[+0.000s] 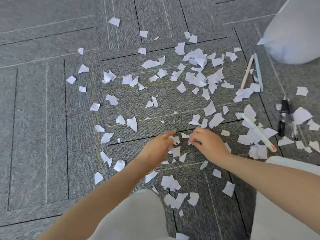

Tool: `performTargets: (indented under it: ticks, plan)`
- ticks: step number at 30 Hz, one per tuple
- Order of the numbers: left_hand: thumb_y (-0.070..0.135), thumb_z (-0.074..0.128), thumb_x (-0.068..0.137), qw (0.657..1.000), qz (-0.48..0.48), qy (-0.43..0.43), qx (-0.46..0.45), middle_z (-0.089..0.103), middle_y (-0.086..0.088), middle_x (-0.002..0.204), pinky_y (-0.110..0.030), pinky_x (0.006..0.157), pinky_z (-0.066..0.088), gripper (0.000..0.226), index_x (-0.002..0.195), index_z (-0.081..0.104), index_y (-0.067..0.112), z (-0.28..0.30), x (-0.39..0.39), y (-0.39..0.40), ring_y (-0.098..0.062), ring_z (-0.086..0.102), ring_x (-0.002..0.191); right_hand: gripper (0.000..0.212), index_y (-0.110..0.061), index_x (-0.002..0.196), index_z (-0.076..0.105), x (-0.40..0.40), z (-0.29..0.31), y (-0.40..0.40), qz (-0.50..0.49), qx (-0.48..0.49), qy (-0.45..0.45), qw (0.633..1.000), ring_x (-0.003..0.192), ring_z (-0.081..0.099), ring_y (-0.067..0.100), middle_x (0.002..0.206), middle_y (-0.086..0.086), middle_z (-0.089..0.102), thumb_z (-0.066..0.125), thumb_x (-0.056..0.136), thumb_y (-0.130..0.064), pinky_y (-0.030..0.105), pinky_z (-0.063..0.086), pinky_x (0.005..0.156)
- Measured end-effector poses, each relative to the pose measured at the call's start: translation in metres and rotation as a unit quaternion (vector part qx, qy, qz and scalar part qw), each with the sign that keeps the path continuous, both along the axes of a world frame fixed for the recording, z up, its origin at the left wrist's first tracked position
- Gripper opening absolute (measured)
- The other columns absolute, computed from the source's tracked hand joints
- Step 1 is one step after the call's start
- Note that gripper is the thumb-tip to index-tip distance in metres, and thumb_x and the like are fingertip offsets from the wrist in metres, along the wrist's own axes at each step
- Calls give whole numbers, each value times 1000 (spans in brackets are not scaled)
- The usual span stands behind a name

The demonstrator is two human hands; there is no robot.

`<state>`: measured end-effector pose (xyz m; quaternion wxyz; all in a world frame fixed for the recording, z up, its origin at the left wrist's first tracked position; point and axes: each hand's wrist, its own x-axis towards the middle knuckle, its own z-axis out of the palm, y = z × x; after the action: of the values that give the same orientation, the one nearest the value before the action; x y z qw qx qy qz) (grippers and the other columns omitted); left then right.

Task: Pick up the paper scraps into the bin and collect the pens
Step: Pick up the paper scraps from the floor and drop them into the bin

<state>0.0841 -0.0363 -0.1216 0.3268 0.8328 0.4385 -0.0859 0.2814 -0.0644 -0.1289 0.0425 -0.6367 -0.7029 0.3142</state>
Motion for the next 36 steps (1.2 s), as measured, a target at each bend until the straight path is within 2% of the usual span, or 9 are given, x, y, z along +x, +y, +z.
performTargets:
  ticks: [3, 7, 13, 17, 21, 27, 30, 33, 36]
  plan:
    - [-12, 42, 83, 996, -65, 29, 46, 33, 3, 149, -37, 99, 46, 43, 116, 55, 13, -8, 5, 1, -21, 48, 122, 11, -15, 89, 68, -2, 1, 0, 3, 8, -21, 1000, 75, 49, 10, 92, -3, 61, 57, 89, -15, 20, 32, 63]
    - [-9, 46, 86, 991, -102, 38, 71, 45, -2, 131, -36, 96, 46, 40, 120, 50, 11, -13, 2, -5, -22, 46, 113, 15, -19, 105, 59, -1, 3, 3, -13, -21, -18, 1000, 80, 55, 12, 94, -5, 61, 55, 90, -17, 26, 42, 65]
    - [1, 39, 94, 1000, 13, 18, 19, 56, -5, 112, -26, 88, 47, 24, 114, 45, 13, -10, 6, -6, -17, 53, 94, 16, -18, 106, 60, -4, 7, 18, 129, -30, -130, 983, 98, 56, 19, 106, -1, 62, 52, 92, -19, 32, 39, 92]
    - [13, 45, 95, 993, 101, -23, -64, 59, -4, 121, -23, 86, 48, 28, 122, 45, 14, 0, 16, 1, -16, 60, 96, 14, -19, 87, 67, 7, 12, 27, -28, -15, -33, 999, 79, 60, 14, 87, -5, 65, 59, 87, -31, 39, 32, 105]
    - [13, 49, 93, 989, 90, -72, -96, 57, 0, 125, -16, 61, 51, 34, 126, 45, 17, 25, 43, 24, -6, 59, 65, 9, -19, 78, 68, 41, 15, 50, -171, 29, -35, 984, 104, 55, 18, 117, -4, 58, 66, 83, -26, 36, 33, 101]
    - [4, 47, 90, 996, -64, 0, -69, 55, -7, 130, -39, 96, 48, 47, 136, 39, 15, 41, 86, 64, -23, 58, 110, 8, -12, 78, 66, 64, 8, 56, -89, -47, -43, 994, 129, 39, 26, 143, 0, 42, 64, 85, -14, 39, 36, 100]
    - [0, 46, 90, 995, -40, 51, -75, 58, -12, 123, -41, 89, 51, 43, 131, 42, 9, 17, 105, 63, -27, 58, 105, 6, -12, 86, 66, 66, 0, 43, -69, -3, -61, 996, 123, 44, 24, 137, -2, 49, 60, 87, -14, 39, 43, 90]
    - [-2, 52, 87, 996, 17, 75, -47, 60, -12, 106, -39, 77, 53, 38, 122, 42, 7, -4, 115, 37, -27, 59, 91, 10, -13, 93, 65, 66, -8, 34, -55, 38, -66, 996, 99, 52, 21, 108, -1, 60, 55, 89, -12, 32, 43, 67]
    - [6, 54, 90, 999, 35, 33, -6, 56, -10, 117, -37, 92, 48, 37, 126, 45, 8, -10, 111, 18, -26, 53, 109, 10, -12, 88, 63, 66, -10, 33, -95, 33, -40, 994, 88, 54, 22, 96, 1, 59, 54, 88, -9, 33, 41, 63]
